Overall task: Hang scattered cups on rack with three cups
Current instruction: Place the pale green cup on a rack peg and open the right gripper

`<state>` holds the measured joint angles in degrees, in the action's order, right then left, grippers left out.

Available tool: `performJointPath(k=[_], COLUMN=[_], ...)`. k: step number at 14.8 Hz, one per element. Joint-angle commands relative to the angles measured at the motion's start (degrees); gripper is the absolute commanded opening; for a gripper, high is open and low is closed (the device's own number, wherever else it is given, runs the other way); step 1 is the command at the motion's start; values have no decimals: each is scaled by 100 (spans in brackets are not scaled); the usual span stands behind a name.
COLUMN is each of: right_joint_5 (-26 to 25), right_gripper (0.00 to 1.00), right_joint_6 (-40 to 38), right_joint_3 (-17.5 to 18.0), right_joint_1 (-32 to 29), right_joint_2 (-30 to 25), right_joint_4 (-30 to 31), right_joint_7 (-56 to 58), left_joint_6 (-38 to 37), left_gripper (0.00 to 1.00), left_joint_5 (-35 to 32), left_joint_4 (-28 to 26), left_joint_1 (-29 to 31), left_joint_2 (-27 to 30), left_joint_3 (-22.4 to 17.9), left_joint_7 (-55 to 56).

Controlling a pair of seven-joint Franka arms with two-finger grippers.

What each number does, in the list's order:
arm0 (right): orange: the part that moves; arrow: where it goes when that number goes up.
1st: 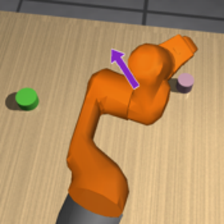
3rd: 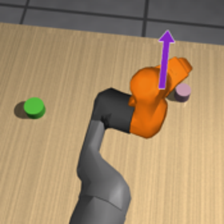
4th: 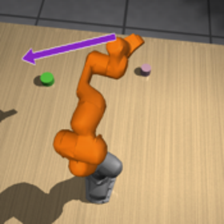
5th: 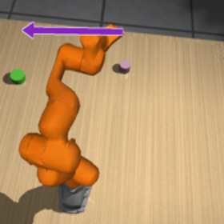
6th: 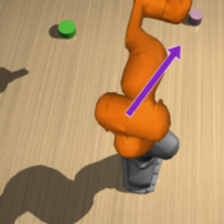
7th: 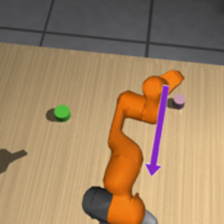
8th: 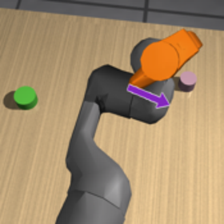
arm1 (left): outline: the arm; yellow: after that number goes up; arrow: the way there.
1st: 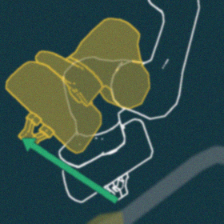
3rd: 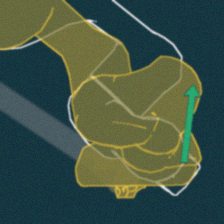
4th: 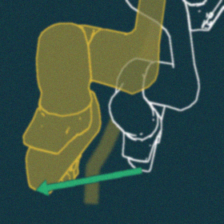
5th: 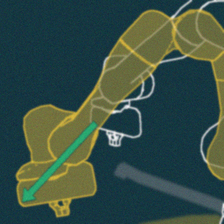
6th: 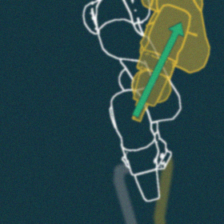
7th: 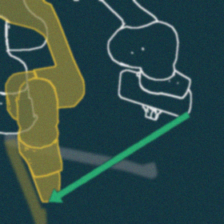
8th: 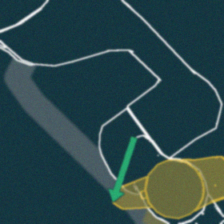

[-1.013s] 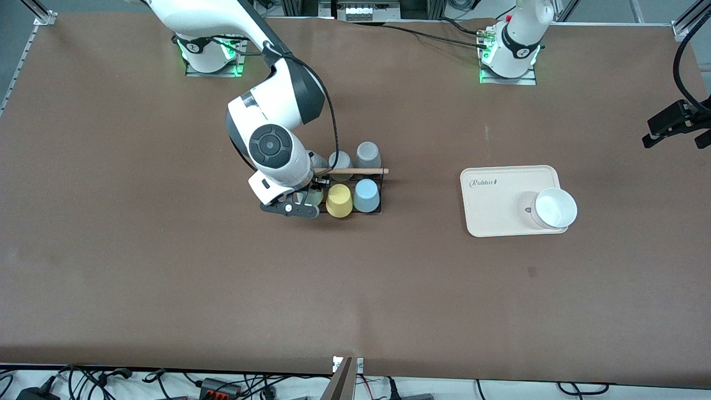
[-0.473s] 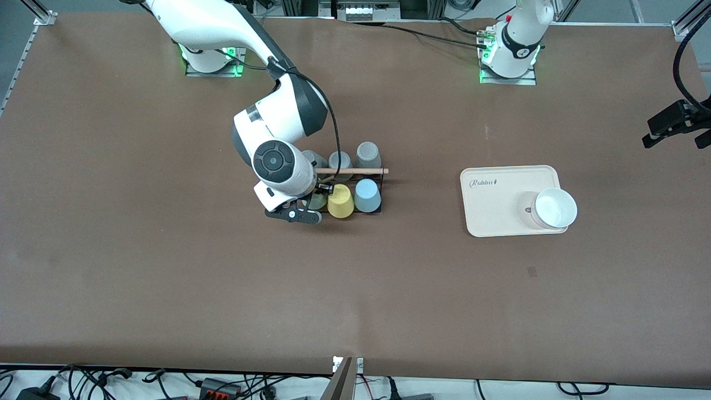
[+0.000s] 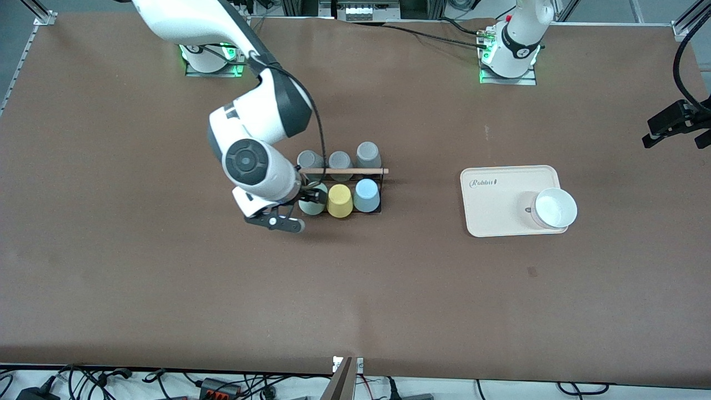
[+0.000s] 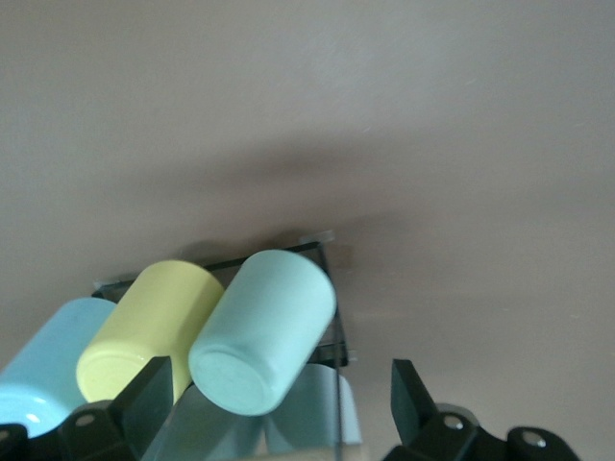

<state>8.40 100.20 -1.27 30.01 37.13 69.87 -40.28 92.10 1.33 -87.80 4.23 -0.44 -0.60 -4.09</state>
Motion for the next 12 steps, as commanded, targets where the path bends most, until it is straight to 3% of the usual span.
performJointPath(k=[1, 8, 12], right_joint_5=[4, -585, -585], right_gripper=[100, 100, 100], right_joint_6=[-850, -1168, -1213], right_joint_3=[39, 48, 65], right_joint_1=[-363, -1435, -2102], right_joint_2=[-22, -548, -821], right_joint_4=[-788, -905, -905], right_joint_7=[55, 1365, 2187], left_joint_6=[-61, -61, -61], left_gripper=[100, 100, 100], left_joint_5=[-62, -54, -54], left_joint_4=[141, 149, 158], left_joint_1=[8, 8, 8], left_joint_2=[-35, -26, -35], left_joint_3=[25, 16, 16], left_joint_7=[23, 31, 31])
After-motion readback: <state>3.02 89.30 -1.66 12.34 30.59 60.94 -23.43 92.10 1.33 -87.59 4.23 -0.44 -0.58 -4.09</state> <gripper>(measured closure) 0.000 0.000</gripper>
